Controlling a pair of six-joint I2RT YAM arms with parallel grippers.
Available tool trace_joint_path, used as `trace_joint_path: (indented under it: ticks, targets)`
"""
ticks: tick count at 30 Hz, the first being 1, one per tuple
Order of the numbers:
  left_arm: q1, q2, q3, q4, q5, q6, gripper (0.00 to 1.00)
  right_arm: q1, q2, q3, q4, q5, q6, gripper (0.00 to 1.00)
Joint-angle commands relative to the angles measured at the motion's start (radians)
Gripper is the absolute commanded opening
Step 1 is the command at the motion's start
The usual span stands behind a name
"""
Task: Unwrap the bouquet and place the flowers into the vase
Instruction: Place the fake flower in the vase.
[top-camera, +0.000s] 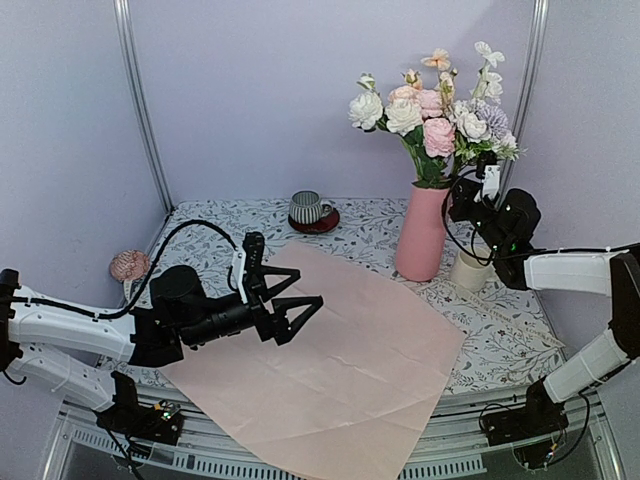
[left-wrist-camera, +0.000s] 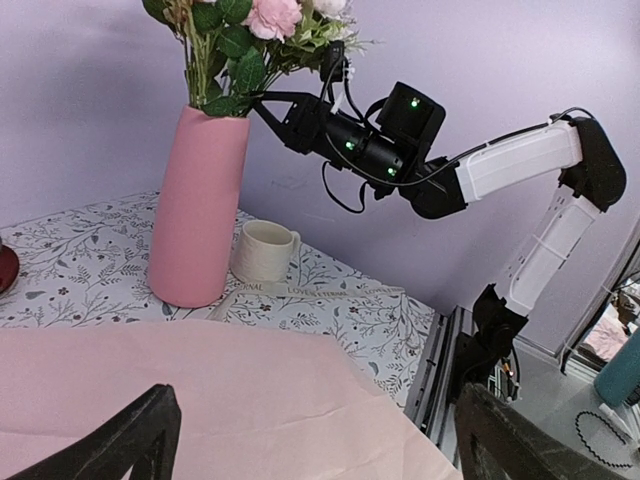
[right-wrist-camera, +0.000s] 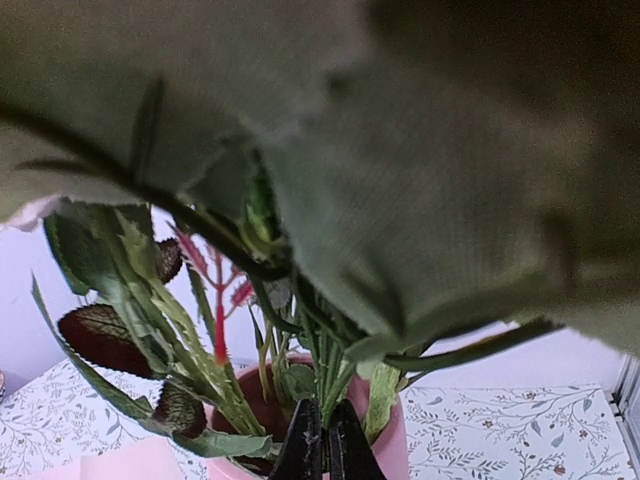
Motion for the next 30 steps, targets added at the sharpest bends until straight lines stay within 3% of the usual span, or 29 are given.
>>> trace_joint_path:
  ticks: [1,30]
  targets:
    - [0.013,-0.013,-0.011,-0.011,0.002,0.008,0.98,-0.007,0.022,0.007,-0.106,-0.020,0.002,0.01]
    - [0.013,-0.001,0.001,-0.011,0.024,0.011,0.98,-0.009,0.012,0.010,-0.229,-0.029,-0.021,0.01]
